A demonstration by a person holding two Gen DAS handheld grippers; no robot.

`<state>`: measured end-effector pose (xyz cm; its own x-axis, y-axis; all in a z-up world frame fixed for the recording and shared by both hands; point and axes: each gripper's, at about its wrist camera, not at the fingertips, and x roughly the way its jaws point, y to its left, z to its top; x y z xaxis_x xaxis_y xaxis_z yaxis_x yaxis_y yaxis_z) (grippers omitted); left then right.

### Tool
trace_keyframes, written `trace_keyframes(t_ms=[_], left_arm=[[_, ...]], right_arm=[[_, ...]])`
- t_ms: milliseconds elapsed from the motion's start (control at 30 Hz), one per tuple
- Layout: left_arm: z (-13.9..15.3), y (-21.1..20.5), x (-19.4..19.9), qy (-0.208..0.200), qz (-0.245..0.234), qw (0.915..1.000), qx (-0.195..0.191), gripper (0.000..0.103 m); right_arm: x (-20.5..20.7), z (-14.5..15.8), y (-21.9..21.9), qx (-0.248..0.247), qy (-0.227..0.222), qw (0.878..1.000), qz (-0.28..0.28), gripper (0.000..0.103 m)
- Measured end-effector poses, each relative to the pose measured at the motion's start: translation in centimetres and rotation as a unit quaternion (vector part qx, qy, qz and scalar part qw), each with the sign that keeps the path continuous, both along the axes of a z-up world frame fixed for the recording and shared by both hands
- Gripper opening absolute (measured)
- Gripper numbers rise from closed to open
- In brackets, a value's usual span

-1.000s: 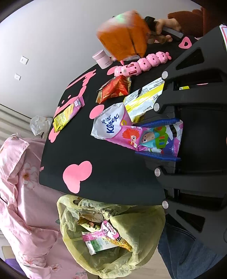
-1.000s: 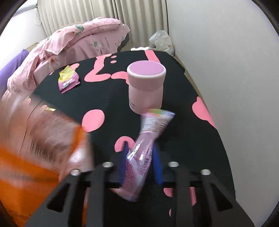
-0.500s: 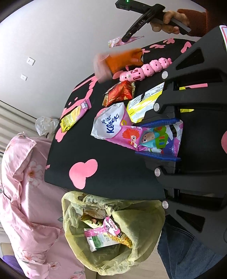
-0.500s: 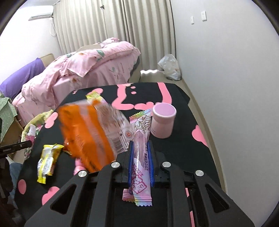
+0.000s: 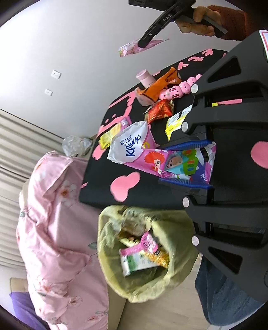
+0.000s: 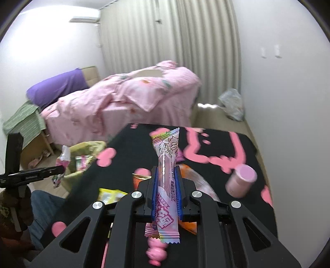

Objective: Collect trash
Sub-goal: 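Carry the Kleenex pack and stick wrapper over the yellow bin and open both tools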

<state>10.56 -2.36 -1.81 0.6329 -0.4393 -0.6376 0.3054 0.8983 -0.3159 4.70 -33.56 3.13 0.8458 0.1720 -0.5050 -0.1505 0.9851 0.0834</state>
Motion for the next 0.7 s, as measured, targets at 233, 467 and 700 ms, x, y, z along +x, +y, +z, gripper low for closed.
trace_keyframes(t_ms=[233, 467, 700], left_arm=[[1.2, 3.2, -0.9, -0.029, 0.021, 0.9993, 0.003, 0.024], [0.7, 9.8, 1.0, -0.033, 0.109, 0.9934, -0.011, 0.024], [-0.7, 13.9, 4.8, -0.006, 0.151, 0.9879, -0.036, 0.024]], right_arm=[[1.3, 1.0, 5.7, -0.018, -0.008, 0.998, 0.06, 0.016], [3.1, 0.9, 10.4, -0.025, 0.003, 0.994, 0.103, 0.016], [4.8, -0.1, 13.1, -0.029, 0.02, 0.991, 0.126, 0.016]])
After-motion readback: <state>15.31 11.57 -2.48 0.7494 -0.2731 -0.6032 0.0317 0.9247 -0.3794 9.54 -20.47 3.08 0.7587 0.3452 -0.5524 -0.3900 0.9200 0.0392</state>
